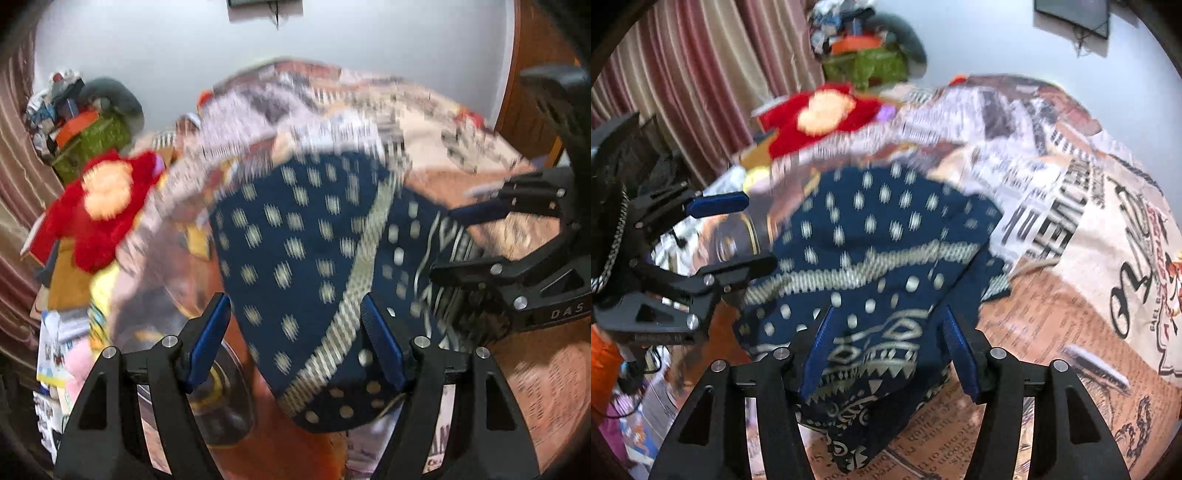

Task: Fold large clothes
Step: 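Release the folded bundle onto the blanket and open both grippers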

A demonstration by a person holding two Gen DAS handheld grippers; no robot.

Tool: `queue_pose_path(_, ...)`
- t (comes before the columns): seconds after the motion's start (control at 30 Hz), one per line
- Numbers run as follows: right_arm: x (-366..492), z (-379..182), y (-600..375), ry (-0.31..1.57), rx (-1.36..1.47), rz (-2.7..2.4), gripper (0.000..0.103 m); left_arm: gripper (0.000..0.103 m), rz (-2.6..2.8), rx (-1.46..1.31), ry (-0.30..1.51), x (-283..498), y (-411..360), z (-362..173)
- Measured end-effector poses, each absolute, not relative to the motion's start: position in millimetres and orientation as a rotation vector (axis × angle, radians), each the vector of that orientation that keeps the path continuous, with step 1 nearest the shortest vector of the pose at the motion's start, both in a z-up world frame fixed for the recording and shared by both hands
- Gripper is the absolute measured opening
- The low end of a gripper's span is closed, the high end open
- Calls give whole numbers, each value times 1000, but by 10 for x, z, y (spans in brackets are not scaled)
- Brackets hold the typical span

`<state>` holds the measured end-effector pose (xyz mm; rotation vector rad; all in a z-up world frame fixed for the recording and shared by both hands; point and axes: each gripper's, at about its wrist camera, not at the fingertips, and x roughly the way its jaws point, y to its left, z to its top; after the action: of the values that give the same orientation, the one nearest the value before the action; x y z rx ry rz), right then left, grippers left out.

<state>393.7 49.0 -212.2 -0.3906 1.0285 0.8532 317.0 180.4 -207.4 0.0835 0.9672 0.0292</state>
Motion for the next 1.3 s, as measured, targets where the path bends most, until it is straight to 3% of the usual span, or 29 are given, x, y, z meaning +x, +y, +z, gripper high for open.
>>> queue_pose_path(0.17,3918,-2412,401,1070,-513,819,57,80,43,57,970,3058,1832,-2228)
queue_pose_path(0.27,3968,-2452,250,1114,-480,829,65,84,39,50,987,2972,1884,-2307)
queue_pose_path(0.43,4035,-2459,42,1169,-423,831,71,85,40,5,1002,2805,1943,-2360)
queue_pose_path(0.87,3876,-2270,-229,1113,-477,810,72,84,73,12,1057,2606,1930,-2369)
queue_pose_path(1.07,3871,-2067,-303,1074,-417,793,72,81,111,8,1003,2580,1951,-2032)
queue_pose_path(1.3,3769,-1499,-320,894,-300,775,72,81,152,-110,837,2578,2045,-1360)
